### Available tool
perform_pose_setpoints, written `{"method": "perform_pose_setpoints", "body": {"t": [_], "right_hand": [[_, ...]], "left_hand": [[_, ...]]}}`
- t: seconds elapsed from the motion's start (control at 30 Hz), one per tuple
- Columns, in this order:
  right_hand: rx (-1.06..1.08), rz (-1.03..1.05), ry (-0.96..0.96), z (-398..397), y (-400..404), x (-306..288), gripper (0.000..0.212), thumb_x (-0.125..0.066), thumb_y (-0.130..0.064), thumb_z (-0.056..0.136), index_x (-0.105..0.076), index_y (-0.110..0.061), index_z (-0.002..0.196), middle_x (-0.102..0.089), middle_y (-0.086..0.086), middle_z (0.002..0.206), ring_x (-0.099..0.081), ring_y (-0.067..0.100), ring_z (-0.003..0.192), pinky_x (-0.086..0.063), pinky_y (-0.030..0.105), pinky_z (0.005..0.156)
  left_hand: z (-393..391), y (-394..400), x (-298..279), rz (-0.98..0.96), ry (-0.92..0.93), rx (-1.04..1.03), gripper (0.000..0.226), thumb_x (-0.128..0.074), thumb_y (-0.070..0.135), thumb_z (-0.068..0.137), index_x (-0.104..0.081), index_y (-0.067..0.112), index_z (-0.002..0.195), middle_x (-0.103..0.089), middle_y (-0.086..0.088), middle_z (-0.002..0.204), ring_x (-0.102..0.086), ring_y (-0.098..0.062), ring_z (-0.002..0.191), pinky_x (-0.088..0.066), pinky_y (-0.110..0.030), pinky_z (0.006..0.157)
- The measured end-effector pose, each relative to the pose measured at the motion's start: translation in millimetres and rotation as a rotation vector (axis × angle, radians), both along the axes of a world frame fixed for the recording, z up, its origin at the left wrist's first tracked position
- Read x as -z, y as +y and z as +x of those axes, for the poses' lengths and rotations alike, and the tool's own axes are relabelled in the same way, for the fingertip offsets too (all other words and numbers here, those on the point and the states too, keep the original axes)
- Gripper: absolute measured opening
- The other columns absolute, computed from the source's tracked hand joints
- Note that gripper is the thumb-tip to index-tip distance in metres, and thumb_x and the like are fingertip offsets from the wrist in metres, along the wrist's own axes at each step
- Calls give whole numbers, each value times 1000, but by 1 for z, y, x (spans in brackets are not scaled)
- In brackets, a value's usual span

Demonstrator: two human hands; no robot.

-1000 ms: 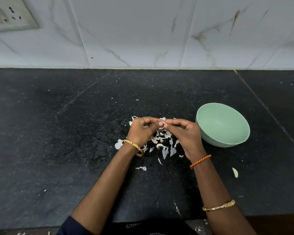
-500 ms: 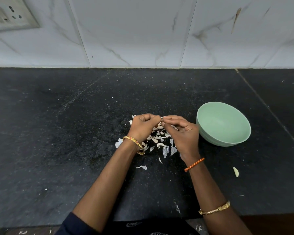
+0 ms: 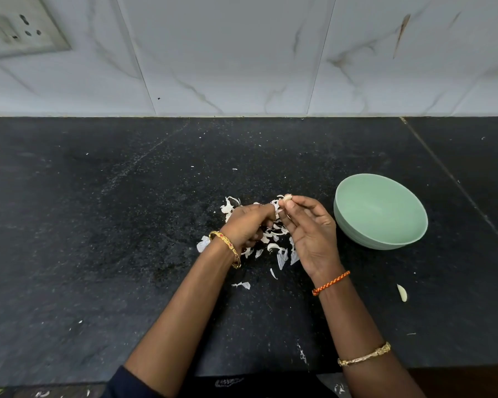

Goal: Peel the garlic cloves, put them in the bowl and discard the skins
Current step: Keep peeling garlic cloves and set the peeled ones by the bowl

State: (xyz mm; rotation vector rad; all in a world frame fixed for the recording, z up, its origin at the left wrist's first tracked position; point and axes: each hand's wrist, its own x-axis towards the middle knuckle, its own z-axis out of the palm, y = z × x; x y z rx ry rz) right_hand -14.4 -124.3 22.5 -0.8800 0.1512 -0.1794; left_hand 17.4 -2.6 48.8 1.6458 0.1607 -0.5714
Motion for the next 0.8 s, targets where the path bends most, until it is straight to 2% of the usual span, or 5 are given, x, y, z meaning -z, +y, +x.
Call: {"method": "perform_pose_setpoints", "body": {"t": [0.2,0.33,0.57,0.67,0.8], "right_hand": [[-44,-14,19,3,-12,1,26,-79,-14,56,-73,-11,81,-72,7,87,-69,15,83,-56,24,74],[-97,-31,31,3,-15,-1,22,-78,-15,56,-75,-13,78,-72,7,85,-69,13,82,-56,21,74],[-137,56,64,4,-16,1,22,-79,-14,54,-76,-15,76,-72,6,85,-69,12,80,-56,21,72],[-151,158,82,5,-15,5,41,-87,-16,47,-70,-11,84,-72,6,85,-70,15,78,-58,25,72],[-160,157,97,5,-19,7,61,-94,-20,42,-64,-9,94,-73,7,88,-71,17,84,-59,28,76]], "left_hand": [[4,5,-6,-15,-376,-26,15,-57,9,92,-69,11,101,-64,-1,84,-48,-3,51,-37,-10,44],[6,4,0,-40,-542,43,12,-67,9,86,-72,11,97,-69,4,89,-57,6,65,-47,-14,61],[2,1,3,-56,-563,27,4,-68,6,85,-71,6,87,-65,3,77,-49,8,48,-36,-6,50],[0,0,5,-8,-539,82,4,-67,7,87,-70,7,86,-64,1,78,-39,3,37,-30,-7,42],[-1,1,10,79,-517,139,8,-67,7,86,-71,1,83,-66,-3,74,-49,8,48,-35,-4,54]]}}
